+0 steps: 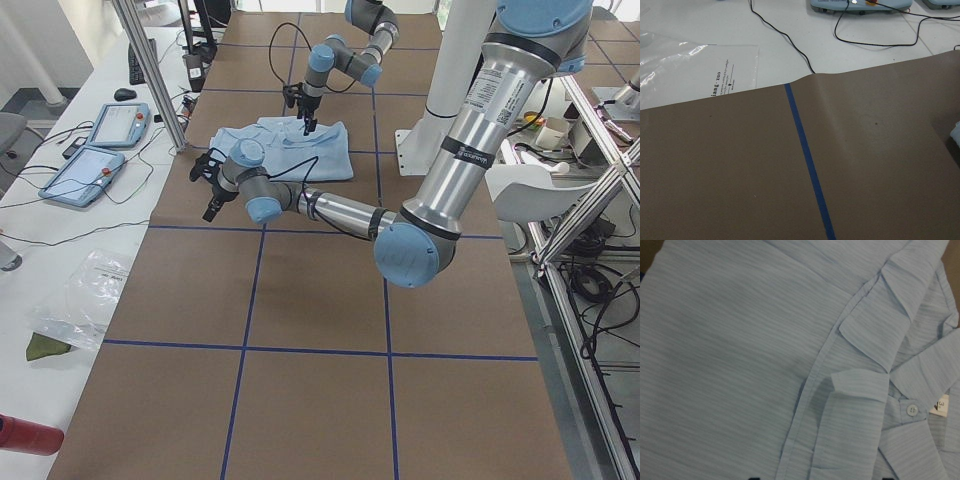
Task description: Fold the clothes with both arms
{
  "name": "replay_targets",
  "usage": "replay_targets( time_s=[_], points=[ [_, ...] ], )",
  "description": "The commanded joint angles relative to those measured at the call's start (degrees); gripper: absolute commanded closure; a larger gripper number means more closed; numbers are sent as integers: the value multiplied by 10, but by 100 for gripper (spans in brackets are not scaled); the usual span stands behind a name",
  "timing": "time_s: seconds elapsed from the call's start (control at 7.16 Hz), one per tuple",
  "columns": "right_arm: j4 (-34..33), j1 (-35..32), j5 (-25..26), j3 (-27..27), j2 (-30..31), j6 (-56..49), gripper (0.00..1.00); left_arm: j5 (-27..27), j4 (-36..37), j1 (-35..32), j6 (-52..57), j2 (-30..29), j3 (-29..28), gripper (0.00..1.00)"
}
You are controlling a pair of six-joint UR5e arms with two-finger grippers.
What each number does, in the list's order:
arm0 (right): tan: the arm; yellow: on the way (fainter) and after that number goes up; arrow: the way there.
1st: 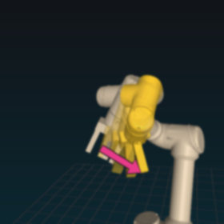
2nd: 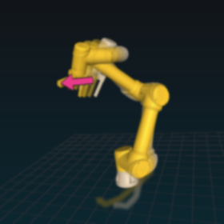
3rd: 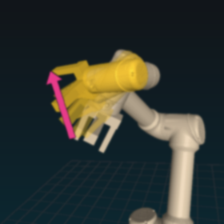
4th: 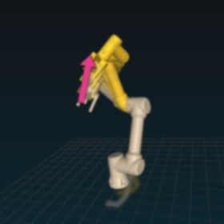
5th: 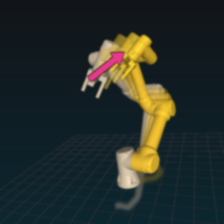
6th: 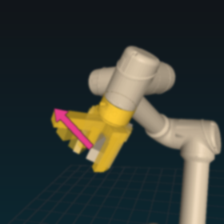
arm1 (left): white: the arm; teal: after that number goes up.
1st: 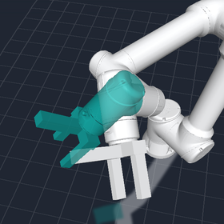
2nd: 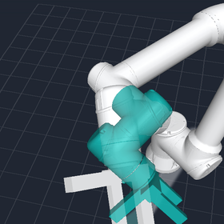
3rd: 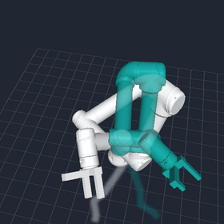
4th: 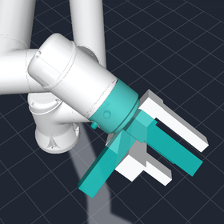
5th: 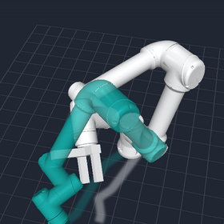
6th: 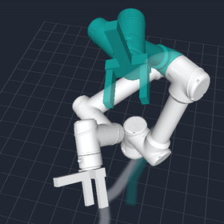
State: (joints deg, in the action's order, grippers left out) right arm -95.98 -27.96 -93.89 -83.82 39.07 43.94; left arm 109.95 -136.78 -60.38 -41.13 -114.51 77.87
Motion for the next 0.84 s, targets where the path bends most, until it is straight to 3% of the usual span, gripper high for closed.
replay_targets(
  time_s=[0.0, 0.28, 0.42, 0.56, 0.7],
  points=[
    [-38, 20, -3, 23, -13, -54, 21, 0, 0, 0, 0, 1, 1, 0],
    [-45, 42, -2, 34, -15, -55, 35, 0, 0, 1, -1, 1, 1, 0],
    [-45, 46, 0, 38, -13, -62, 56, 0, -1, 1, 0, 2, 0, 0],
    [-46, 47, 2, 42, -13, -67, 62, 0, -1, 1, -1, 1, 0, 0],
    [-46, 47, 2, 41, -13, -68, 79, 0, -1, 1, 0, 1, 0, 0]
  ],
)
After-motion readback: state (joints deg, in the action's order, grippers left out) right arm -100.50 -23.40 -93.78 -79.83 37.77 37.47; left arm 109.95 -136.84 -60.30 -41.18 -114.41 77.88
